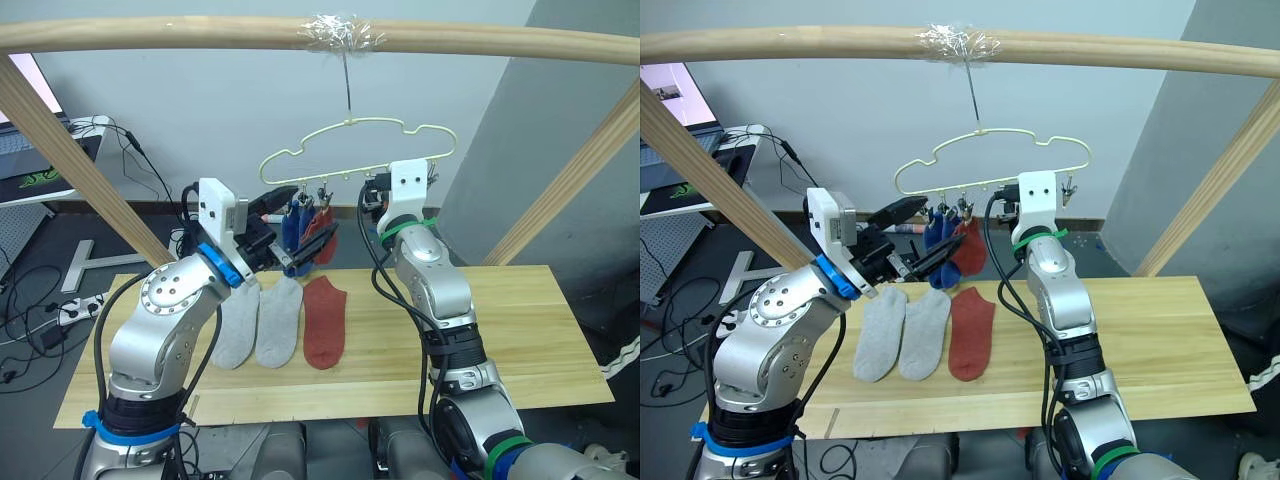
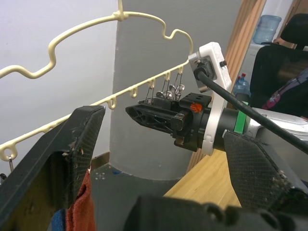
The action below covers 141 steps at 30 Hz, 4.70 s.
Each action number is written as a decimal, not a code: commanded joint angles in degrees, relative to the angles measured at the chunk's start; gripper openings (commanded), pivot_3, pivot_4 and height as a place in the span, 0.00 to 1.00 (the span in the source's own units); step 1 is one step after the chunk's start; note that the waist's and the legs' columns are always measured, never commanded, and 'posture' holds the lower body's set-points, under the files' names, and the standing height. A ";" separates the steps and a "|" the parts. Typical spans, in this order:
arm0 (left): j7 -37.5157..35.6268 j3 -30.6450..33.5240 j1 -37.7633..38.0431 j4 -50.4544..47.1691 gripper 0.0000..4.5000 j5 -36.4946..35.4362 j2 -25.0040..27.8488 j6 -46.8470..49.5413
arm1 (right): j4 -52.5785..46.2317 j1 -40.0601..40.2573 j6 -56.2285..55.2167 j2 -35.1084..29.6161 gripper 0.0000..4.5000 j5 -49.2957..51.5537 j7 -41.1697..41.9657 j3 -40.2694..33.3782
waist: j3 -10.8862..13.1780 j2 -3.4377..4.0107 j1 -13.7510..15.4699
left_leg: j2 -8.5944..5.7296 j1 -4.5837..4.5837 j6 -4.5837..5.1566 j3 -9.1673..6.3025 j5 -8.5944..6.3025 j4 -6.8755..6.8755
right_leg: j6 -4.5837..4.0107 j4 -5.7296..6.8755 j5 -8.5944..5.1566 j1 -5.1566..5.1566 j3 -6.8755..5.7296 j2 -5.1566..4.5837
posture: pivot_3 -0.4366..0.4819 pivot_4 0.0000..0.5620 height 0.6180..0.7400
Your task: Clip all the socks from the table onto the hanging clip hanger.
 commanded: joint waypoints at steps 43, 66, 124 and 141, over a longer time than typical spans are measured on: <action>15.12 -22.80 1.06 50.54 1.00 31.88 -12.74 -17.41 | -15.36 2.19 15.81 -5.73 0.00 6.13 2.00 -1.17 | 0.15 0.24 -1.48 | -0.01 -0.04 0.01 0.01 0.01 0.07 | -0.01 0.06 0.00 -0.01 0.01 0.00 | 0.52 0.34 1.00; 1.33 -21.09 4.44 46.86 0.01 28.94 -15.35 -20.42 | -16.98 0.78 21.91 -9.29 0.00 11.24 4.04 -6.91 | -0.20 0.22 -1.59 | -0.03 0.44 0.01 0.00 0.01 0.18 | 0.03 0.04 0.01 0.58 0.00 -0.01 | 0.54 0.31 1.00; 2.21 -16.20 -3.64 37.24 0.32 19.10 -22.88 -34.26 | -35.39 -4.19 65.90 -21.39 1.00 53.65 -1.67 -33.06 | -0.13 0.32 -2.76 | -0.05 -0.23 0.06 -0.02 -0.01 0.20 | 0.07 0.05 -0.02 -0.03 0.01 0.02 | 0.51 0.32 1.00; -8.30 -6.53 -1.38 20.22 0.99 10.19 -3.68 -19.75 | -39.04 18.93 16.28 -18.36 0.72 14.79 -6.25 6.79 | -0.14 0.30 -3.54 | -0.02 -0.15 0.04 -0.03 0.01 0.27 | 0.10 0.06 -0.02 -0.02 0.02 0.04 | 0.59 0.31 1.00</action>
